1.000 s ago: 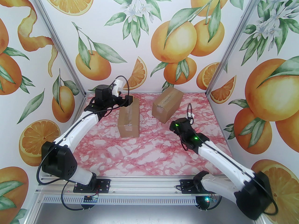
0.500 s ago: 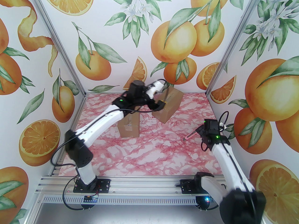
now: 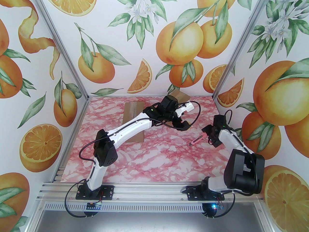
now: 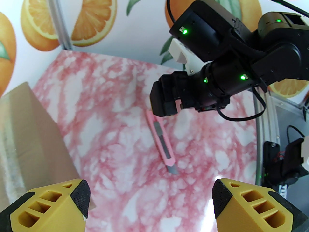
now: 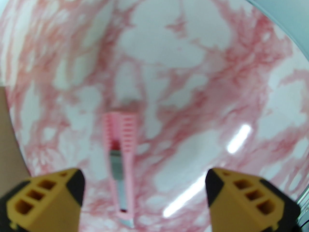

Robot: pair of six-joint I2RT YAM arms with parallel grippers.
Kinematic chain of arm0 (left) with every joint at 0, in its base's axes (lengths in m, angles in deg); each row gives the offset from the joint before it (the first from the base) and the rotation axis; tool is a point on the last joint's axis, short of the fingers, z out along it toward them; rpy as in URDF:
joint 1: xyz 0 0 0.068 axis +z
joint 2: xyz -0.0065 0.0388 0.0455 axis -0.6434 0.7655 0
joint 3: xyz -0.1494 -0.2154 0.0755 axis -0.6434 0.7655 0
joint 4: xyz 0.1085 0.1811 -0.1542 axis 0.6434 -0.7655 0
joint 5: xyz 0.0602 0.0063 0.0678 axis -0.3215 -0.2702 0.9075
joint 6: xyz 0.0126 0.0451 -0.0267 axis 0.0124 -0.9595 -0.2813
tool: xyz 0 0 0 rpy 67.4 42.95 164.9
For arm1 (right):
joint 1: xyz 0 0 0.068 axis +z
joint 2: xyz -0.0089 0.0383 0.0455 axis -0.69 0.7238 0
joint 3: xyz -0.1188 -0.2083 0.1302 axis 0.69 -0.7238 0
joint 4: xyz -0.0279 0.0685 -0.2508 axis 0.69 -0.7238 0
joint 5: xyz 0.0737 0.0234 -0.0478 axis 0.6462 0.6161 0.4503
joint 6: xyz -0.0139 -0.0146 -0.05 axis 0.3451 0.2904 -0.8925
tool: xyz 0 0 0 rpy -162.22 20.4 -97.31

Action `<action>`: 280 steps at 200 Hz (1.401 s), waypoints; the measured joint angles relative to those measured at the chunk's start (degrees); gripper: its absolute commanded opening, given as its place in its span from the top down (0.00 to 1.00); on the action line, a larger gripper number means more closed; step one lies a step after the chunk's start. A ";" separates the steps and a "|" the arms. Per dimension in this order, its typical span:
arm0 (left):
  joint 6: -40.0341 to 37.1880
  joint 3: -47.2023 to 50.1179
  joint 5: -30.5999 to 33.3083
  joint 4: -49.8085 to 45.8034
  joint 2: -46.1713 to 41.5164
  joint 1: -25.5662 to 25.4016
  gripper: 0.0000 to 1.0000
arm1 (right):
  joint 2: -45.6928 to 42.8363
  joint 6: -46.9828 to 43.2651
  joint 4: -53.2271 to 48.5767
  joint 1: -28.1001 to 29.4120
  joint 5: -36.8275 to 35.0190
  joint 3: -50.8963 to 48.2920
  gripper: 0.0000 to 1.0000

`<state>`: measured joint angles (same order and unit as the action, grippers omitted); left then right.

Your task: Unpack the express box

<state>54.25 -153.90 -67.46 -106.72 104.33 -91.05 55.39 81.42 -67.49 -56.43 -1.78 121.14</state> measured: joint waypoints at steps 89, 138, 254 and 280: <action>0.35 -0.20 2.56 -0.04 0.07 3.89 0.13 | 7.45 7.34 -1.01 7.78 -0.15 1.81 0.11; 0.59 -0.31 1.44 -0.26 2.56 3.34 0.14 | 10.19 5.09 -1.55 4.79 -1.75 7.19 0.12; 0.72 -1.70 0.46 -2.78 6.75 0.31 0.19 | 14.40 0.96 0.79 2.69 -1.97 4.74 0.24; 0.52 -1.79 0.52 -3.96 6.84 0.04 0.21 | 13.60 1.97 3.32 4.17 -2.86 2.36 0.28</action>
<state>54.77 -155.69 -66.93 -110.68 111.17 -91.00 68.98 83.39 -64.17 -52.26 -4.64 123.50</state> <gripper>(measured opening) 0.798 0.740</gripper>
